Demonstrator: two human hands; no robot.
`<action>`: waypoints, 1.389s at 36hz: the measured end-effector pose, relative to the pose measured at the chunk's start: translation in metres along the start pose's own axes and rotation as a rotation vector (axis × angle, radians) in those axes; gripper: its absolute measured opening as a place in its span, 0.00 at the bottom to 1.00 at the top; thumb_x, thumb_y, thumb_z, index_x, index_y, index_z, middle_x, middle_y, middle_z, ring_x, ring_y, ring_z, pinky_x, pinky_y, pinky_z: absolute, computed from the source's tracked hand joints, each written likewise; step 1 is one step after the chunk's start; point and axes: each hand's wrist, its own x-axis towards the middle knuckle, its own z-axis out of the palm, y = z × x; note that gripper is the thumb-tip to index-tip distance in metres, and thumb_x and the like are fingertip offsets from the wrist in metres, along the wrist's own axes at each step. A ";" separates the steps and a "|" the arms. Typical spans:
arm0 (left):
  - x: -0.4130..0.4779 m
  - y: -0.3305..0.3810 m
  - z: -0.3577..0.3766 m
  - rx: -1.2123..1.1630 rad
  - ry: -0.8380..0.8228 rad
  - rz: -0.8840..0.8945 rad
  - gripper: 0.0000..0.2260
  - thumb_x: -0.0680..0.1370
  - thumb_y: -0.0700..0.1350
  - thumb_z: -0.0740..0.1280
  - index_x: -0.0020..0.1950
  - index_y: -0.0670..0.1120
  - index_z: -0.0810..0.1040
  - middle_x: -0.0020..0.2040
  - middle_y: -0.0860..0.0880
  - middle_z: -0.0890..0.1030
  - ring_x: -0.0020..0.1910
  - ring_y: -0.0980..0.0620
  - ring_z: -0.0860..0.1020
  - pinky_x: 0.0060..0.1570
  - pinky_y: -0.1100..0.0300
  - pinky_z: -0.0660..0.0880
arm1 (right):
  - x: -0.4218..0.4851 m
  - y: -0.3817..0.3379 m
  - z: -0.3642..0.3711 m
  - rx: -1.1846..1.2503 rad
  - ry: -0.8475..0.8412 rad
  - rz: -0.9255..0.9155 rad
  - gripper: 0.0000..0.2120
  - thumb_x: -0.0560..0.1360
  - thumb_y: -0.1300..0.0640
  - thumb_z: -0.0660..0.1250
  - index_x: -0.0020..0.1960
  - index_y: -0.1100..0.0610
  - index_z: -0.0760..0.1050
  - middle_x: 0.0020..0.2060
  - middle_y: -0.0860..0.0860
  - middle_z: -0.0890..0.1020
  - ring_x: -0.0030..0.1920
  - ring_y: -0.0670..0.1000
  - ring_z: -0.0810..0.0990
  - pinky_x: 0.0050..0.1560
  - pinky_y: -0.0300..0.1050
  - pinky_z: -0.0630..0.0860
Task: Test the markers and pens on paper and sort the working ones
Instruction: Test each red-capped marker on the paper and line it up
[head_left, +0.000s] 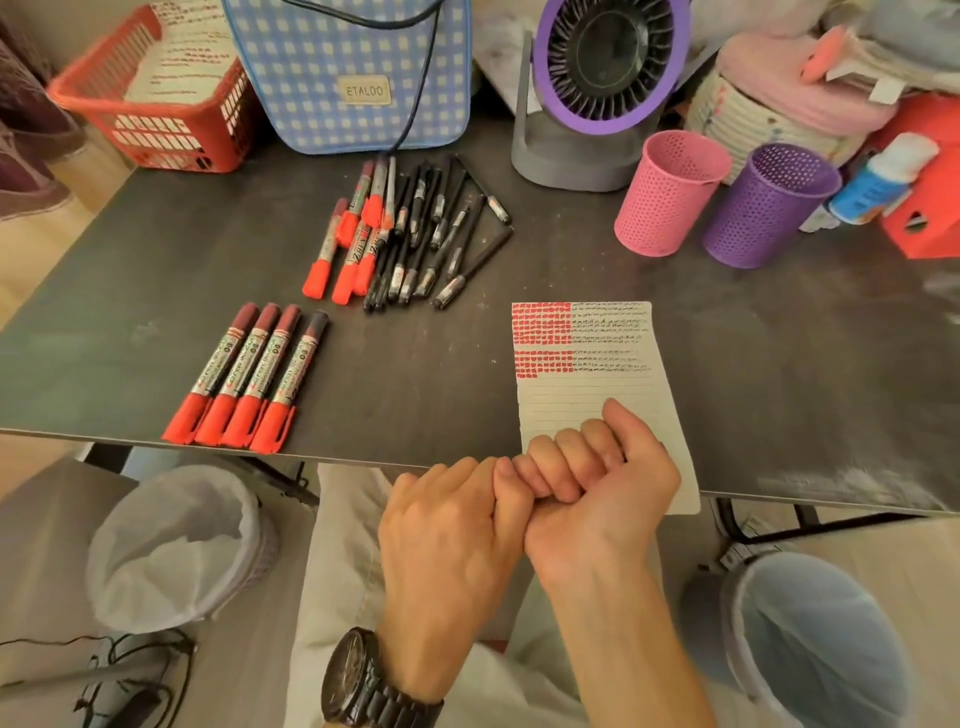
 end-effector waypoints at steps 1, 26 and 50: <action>-0.001 0.003 0.000 0.000 0.010 -0.010 0.20 0.81 0.45 0.56 0.28 0.48 0.68 0.25 0.52 0.69 0.25 0.48 0.68 0.29 0.50 0.68 | 0.000 -0.001 0.001 -0.017 -0.016 -0.014 0.23 0.76 0.53 0.62 0.27 0.51 0.55 0.21 0.46 0.54 0.22 0.49 0.52 0.22 0.41 0.58; 0.086 -0.030 0.005 -0.287 -0.289 -0.112 0.15 0.73 0.69 0.60 0.49 0.59 0.69 0.47 0.67 0.74 0.48 0.60 0.72 0.42 0.66 0.65 | 0.060 -0.107 -0.005 -0.470 -0.323 -0.222 0.34 0.79 0.29 0.51 0.48 0.55 0.82 0.33 0.52 0.77 0.29 0.49 0.71 0.29 0.40 0.68; 0.093 -0.046 0.031 -0.157 -0.436 0.103 0.25 0.71 0.60 0.72 0.63 0.60 0.65 0.63 0.63 0.73 0.73 0.60 0.66 0.74 0.50 0.63 | 0.103 -0.053 0.000 -1.189 -0.208 -0.792 0.13 0.72 0.58 0.69 0.30 0.54 0.71 0.21 0.49 0.77 0.23 0.43 0.76 0.26 0.36 0.72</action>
